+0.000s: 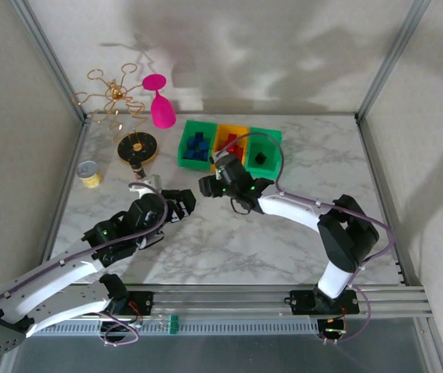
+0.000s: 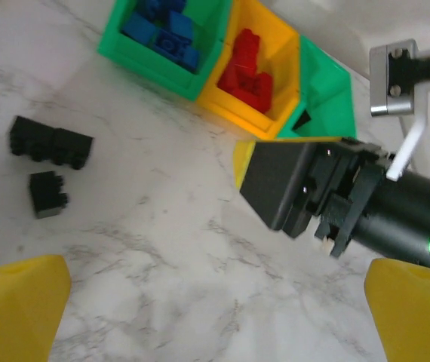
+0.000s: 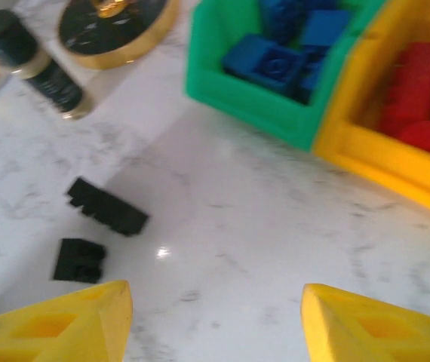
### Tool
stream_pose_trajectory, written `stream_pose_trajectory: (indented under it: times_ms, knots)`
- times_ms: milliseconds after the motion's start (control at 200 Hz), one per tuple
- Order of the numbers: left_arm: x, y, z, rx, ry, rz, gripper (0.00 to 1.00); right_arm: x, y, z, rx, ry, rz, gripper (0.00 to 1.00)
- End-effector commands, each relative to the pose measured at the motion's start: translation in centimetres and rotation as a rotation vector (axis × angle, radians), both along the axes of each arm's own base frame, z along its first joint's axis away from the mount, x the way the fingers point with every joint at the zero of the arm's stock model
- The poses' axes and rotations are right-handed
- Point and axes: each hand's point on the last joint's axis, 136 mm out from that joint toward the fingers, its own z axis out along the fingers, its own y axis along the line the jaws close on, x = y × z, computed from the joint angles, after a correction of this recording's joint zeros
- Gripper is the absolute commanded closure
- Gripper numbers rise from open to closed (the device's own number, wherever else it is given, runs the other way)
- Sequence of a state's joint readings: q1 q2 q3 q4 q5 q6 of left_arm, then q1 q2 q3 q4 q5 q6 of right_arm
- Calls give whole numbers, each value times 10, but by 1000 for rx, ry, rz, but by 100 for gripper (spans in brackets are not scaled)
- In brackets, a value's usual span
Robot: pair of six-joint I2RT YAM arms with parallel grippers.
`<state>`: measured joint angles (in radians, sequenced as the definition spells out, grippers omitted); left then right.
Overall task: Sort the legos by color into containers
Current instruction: Pick up the lego from the center of the table.
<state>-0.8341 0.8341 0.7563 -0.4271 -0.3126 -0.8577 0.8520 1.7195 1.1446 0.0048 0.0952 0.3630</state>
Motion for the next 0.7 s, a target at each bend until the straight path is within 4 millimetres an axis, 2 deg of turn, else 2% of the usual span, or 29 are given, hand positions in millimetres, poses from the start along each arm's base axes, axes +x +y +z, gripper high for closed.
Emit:
stream_pose_trajectory:
  times_ms: [0,145,270,461,696]
  knots:
    - [-12,40,-15,75,70,129,0,-9,32,-11,51,25,46,38]
    - [-24,64,-12,69,85,197,0,-28,75,-29,35,44,126,36]
    - [-32,81,-13,67,96,250,0,-40,99,-46,15,61,168,34]
    - [-37,92,-14,60,92,285,0,-36,117,-66,-38,58,174,32]
    - [-37,95,-18,58,94,308,0,-30,128,-88,-110,50,169,35]
